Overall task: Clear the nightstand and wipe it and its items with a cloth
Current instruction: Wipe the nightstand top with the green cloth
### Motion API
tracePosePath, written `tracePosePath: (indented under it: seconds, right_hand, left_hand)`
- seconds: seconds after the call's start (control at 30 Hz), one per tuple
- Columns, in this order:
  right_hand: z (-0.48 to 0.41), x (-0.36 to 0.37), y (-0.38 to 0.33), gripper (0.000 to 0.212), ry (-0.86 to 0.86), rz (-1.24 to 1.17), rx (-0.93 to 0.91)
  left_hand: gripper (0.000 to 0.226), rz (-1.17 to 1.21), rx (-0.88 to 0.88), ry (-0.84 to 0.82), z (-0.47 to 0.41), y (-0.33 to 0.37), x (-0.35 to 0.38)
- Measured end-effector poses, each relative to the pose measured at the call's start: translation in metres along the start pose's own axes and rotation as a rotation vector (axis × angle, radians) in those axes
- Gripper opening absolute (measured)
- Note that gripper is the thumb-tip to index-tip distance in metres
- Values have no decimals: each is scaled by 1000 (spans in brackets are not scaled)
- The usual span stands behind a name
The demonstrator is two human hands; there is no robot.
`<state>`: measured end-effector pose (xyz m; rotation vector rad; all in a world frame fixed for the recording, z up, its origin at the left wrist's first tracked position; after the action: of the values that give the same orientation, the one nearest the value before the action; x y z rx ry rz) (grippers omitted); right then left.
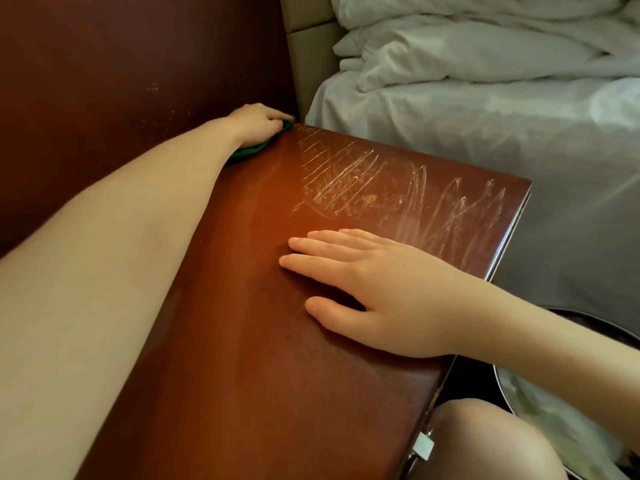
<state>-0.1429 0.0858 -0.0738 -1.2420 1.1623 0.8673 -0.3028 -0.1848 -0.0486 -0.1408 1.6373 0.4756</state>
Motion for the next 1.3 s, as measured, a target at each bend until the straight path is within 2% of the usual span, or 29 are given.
tracePosePath:
  seconds: [0.23, 0.53, 0.87, 1.3]
  right_hand:
    - [-1, -1, 1, 59, 33, -32, -5]
    - [0, -1, 0, 67, 25, -23, 2]
    - [2, -4, -2, 53, -28, -39, 30]
    - [2, -4, -3, 53, -26, -23, 45]
  left_hand:
    - [39, -6, 33, -4, -7, 3, 1]
    - [36, 64, 95, -51, 3, 6, 1]
    - [36, 92, 172, -89, 29, 6, 3]
    - [38, 99, 439, -170, 109, 17, 1]
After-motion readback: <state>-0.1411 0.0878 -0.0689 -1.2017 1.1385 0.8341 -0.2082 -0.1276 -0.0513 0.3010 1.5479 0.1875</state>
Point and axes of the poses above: each hand's wrist, its own z-axis away from the middle knuckle, its own x-axis out of the palm, y = z × x, the point moved 5 cm from there along -z, towards the middle knuckle, and after that the axes turned 2 degrees about -x, right-handed, at the moved point
